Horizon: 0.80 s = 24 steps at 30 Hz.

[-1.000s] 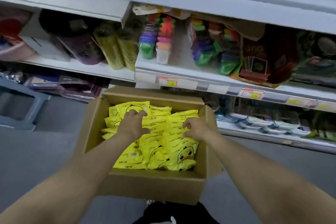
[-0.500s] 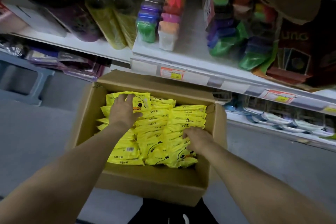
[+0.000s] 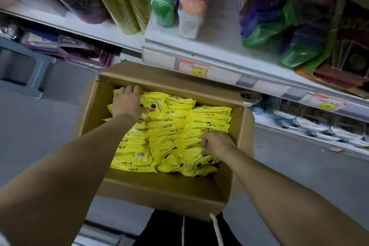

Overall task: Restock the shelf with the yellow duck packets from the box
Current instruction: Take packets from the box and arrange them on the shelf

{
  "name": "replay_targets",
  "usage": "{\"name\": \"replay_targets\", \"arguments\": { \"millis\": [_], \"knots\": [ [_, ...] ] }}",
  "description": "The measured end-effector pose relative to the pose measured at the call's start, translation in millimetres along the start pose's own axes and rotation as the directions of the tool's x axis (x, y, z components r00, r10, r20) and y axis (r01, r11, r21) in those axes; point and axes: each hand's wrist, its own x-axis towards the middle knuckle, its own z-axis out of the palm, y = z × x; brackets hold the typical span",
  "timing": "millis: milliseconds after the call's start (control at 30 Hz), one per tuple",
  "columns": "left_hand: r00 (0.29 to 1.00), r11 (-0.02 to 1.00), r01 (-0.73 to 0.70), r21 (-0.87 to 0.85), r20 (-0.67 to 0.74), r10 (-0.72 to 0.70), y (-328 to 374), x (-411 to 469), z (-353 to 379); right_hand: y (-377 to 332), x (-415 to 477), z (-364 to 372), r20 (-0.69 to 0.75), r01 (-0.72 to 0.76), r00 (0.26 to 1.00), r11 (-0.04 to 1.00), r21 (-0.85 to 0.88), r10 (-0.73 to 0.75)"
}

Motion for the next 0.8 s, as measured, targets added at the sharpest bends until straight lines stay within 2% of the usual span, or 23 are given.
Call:
{"name": "replay_targets", "arguments": {
  "millis": [233,300,367,500,633,800],
  "knots": [
    [0.999,0.999,0.018,0.036,-0.049,-0.016,-1.9,1.7,-3.8,3.3,-2.2,1.9,0.002,0.035,0.999,0.995,0.097,-0.036],
    [1.000,1.000,-0.015,0.005,-0.013,0.015,-2.8,-0.7,-4.5,3.8,-3.2,1.7,-0.003,0.039,0.999,0.992,0.116,-0.039],
    [0.998,0.995,-0.032,-0.097,0.042,0.037,-5.1,-5.7,-2.8,1.9,-5.1,2.7,-0.027,0.048,0.999,0.991,0.123,-0.045],
    [0.998,0.961,-0.026,-0.276,0.046,0.040,-11.8,-19.3,4.4,-0.4,-8.3,10.9,-0.124,0.050,0.991,0.997,0.064,-0.042],
    [0.995,0.935,-0.099,-0.340,-0.015,0.099,-15.5,-28.6,3.7,0.5,-11.6,13.8,-0.083,0.047,0.995,0.999,-0.026,-0.049],
    [0.990,0.899,-0.118,-0.422,0.024,0.141,-16.3,-42.2,-1.2,-0.2,-16.0,19.3,-0.083,0.063,0.994,0.991,-0.118,-0.073]
  ]
}}
